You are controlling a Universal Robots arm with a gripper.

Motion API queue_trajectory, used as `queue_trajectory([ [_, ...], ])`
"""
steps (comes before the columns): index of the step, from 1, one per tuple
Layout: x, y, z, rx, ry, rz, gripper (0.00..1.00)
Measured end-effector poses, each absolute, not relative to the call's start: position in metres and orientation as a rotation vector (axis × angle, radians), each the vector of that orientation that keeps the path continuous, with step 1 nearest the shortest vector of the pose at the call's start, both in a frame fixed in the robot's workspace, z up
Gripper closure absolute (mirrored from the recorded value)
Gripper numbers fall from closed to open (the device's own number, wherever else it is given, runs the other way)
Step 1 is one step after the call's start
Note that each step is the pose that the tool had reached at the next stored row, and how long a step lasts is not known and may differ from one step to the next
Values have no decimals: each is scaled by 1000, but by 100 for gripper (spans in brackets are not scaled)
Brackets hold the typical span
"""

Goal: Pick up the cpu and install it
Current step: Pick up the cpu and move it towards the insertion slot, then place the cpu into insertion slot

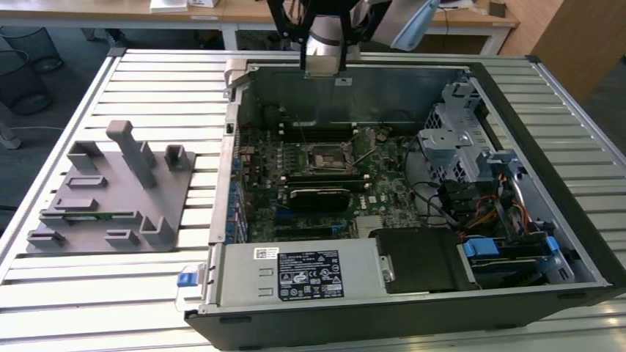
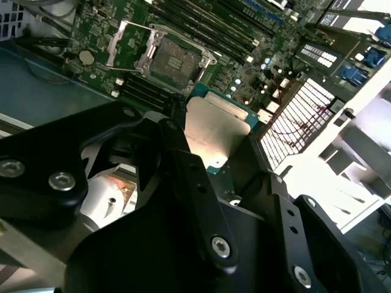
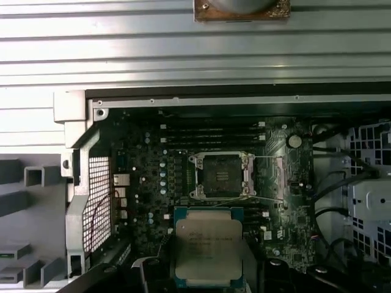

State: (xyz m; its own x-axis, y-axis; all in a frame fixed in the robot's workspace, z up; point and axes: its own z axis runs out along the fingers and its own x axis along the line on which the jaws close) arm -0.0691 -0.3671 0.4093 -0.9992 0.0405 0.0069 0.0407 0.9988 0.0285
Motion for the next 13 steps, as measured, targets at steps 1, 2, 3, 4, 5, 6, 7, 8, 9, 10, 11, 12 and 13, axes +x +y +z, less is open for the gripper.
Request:
queue_trajectory([
  [1,-67,-367,409,-64,-3134,-45,47],
  [2,-65,-367,409,-64,-3134,-45,47],
  [3,-64,-367,409,-64,-3134,-45,47],
  [4,-64,-367,409,-64,-3134,-45,47],
  [5,-63,-367,409,-64,-3134,-45,47],
  [6,-62,-367,409,-64,-3134,-45,47],
  [7,-62,-367,409,-64,-3134,-45,47],
  [8,-62,-367,409,-64,-3134,-44,47],
  [9,-62,-367,409,-64,-3135,-43,47],
  [10,-62,-367,409,-65,-3134,-42,47],
  [11,-62,-367,409,-77,-3134,-42,47],
  [12,-62,-367,409,-99,-3134,-42,47],
  [13,-62,-367,409,-123,-3133,-42,47],
])
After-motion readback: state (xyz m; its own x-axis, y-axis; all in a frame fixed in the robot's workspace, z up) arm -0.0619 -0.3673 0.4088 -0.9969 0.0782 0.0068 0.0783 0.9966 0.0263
